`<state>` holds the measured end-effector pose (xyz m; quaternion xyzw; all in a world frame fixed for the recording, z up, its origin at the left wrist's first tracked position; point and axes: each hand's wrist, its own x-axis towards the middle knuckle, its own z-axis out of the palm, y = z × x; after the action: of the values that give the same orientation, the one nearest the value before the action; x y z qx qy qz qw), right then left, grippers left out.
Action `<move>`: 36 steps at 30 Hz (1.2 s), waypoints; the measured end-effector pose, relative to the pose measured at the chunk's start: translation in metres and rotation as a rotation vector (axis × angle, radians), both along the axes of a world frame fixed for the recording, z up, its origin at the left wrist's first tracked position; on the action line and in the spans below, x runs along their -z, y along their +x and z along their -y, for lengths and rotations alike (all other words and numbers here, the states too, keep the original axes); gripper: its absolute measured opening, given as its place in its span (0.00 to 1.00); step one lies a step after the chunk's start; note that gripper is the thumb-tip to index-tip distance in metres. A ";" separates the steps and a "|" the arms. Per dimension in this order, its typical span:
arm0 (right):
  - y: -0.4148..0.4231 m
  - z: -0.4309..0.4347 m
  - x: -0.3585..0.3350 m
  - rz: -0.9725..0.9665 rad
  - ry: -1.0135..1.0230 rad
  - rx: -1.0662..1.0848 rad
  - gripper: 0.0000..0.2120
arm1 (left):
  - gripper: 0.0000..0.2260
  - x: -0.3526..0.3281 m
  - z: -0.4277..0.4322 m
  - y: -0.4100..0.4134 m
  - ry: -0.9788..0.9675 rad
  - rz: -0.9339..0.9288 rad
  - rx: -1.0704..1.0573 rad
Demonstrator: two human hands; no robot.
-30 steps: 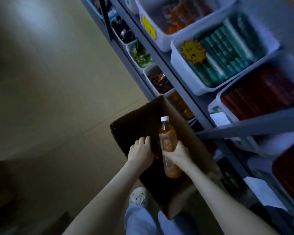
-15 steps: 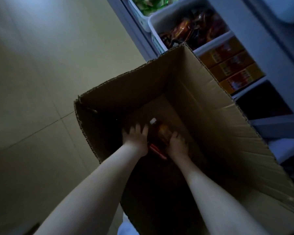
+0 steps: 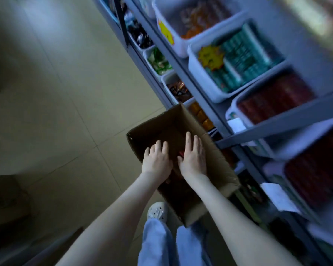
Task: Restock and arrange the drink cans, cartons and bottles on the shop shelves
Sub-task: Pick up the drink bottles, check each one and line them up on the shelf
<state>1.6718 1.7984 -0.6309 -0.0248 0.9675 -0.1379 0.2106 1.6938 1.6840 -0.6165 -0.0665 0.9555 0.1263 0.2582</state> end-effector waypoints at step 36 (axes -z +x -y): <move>0.324 -0.453 -0.805 -1.421 0.394 0.317 0.23 | 0.22 -0.811 -0.428 0.170 0.406 -1.722 1.029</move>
<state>1.9957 2.2518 0.1744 0.0699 0.8691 0.0584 -0.4861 1.8635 2.1123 0.1940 0.5101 0.6901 0.1644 -0.4863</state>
